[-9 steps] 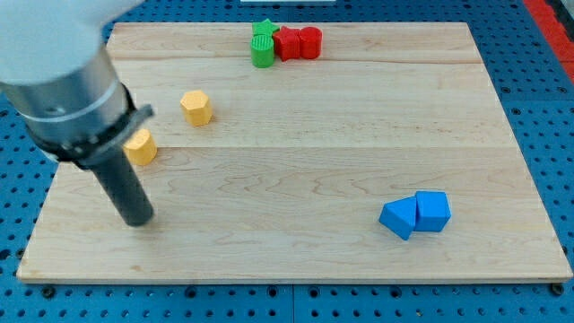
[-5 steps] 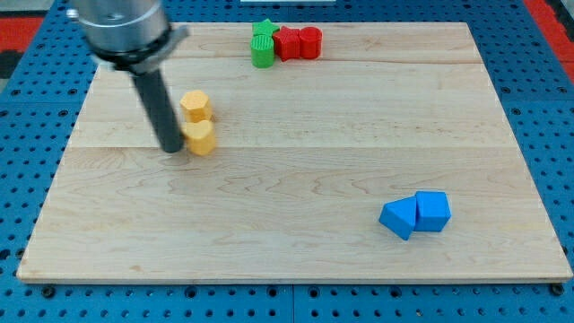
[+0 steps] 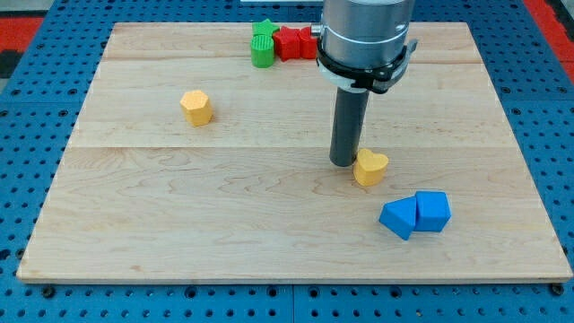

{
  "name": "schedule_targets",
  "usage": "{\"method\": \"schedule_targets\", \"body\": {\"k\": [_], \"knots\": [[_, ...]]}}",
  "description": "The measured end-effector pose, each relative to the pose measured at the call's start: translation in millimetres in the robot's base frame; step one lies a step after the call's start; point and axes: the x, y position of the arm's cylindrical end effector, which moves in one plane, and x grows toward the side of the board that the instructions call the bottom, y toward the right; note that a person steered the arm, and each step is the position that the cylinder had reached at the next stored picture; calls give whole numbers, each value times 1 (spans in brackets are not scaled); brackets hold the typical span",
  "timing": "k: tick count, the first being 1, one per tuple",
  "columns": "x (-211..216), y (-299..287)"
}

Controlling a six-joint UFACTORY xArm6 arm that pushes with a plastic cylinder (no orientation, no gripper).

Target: Put the yellow blocks into the blue blocks

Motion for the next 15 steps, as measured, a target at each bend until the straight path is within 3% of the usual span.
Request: {"method": "schedule_targets", "body": {"k": [1, 2, 3, 5, 6, 7, 13, 14, 15], "knots": [[4, 24], [42, 60], [39, 73], [-38, -2], [11, -61], [28, -117], [28, -137], [24, -177], [-25, -211]]}}
